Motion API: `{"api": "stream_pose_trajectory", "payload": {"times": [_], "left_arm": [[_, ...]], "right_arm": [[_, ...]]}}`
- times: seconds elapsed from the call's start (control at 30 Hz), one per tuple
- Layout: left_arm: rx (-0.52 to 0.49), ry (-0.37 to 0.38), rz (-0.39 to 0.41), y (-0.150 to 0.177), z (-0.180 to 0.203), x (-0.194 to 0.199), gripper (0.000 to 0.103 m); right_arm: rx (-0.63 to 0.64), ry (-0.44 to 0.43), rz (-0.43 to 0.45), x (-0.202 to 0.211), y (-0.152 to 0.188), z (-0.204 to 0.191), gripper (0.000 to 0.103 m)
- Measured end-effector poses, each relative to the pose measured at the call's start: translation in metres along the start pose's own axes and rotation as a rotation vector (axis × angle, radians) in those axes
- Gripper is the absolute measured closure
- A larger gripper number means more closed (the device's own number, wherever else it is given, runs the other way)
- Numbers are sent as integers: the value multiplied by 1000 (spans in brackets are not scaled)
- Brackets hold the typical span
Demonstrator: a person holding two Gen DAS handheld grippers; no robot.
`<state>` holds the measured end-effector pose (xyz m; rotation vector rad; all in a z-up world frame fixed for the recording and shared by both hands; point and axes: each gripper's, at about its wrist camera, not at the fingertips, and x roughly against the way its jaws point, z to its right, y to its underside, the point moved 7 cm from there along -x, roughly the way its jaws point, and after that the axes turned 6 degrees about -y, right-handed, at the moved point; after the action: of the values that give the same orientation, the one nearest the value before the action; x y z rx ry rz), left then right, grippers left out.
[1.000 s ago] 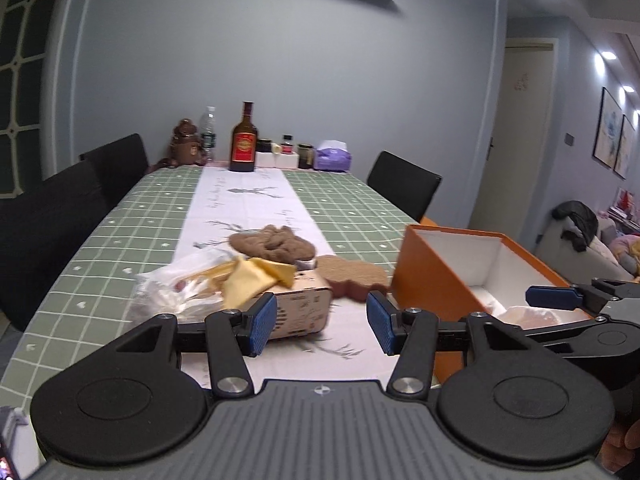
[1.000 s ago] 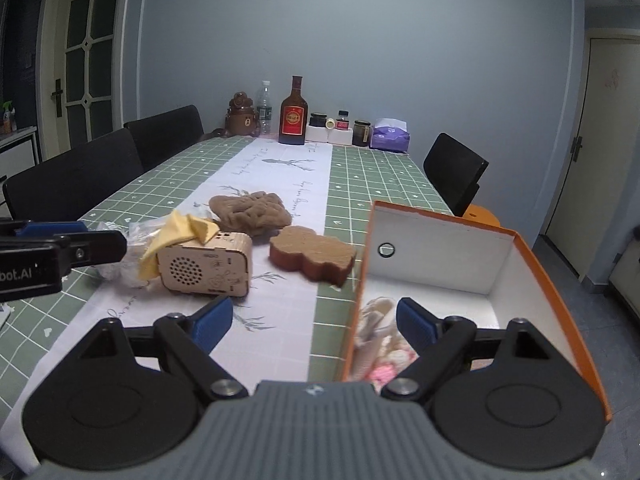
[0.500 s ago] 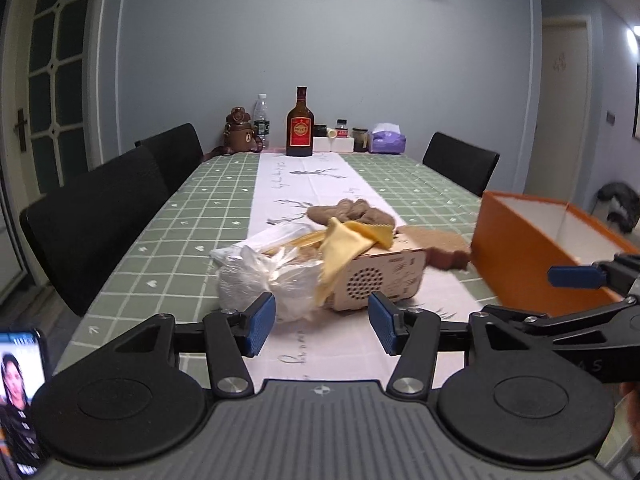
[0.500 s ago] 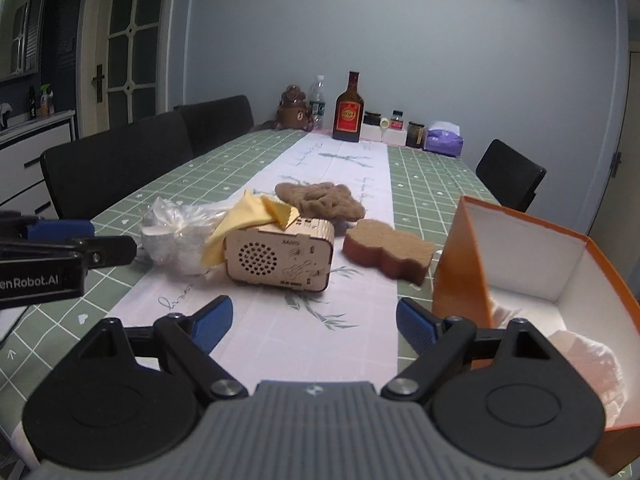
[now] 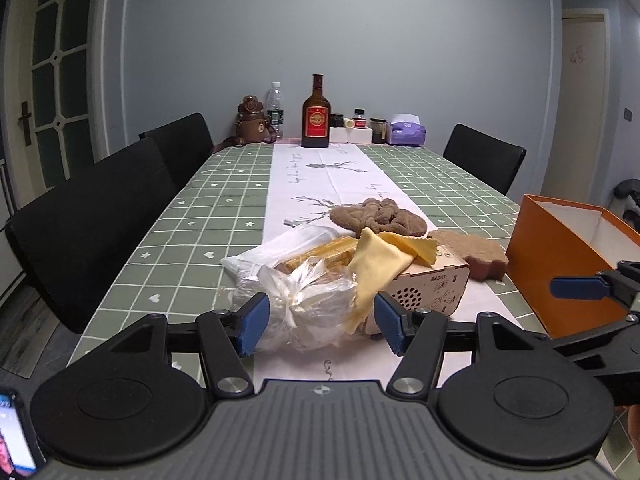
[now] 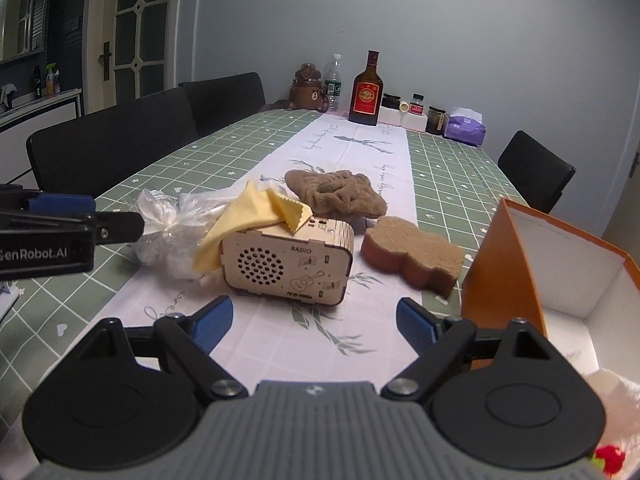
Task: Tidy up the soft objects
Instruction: 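Move the left tool down toward the clear bag of white items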
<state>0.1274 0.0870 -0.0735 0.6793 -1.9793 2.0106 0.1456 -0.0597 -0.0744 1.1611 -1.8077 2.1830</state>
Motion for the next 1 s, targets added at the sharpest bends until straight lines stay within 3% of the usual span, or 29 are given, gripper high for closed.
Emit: {"api": "stream_pose_trajectory", "payload": {"times": [0.17,0.33,0.5,0.77,1.0], "left_arm": [[-35,-10,-14,-5,2,-15,32],[-146,-76,-14,-5,0,-31,31],[-382,-82,-14,-8,11,-42,31],[-770,-69,-125,8,29,-71,31],[-945,-30,-202,24,43,-104,31]], "right_arm": [[-2,-11,6,-15,-17,5,16],[-4,-26,-1,-30,-27,8,16],[-6,-38,-36,-47,-28,10,16],[-36,-53,-78,-66,-33,21,16],[-51,-68,-116,-75,-28,24,16]]}}
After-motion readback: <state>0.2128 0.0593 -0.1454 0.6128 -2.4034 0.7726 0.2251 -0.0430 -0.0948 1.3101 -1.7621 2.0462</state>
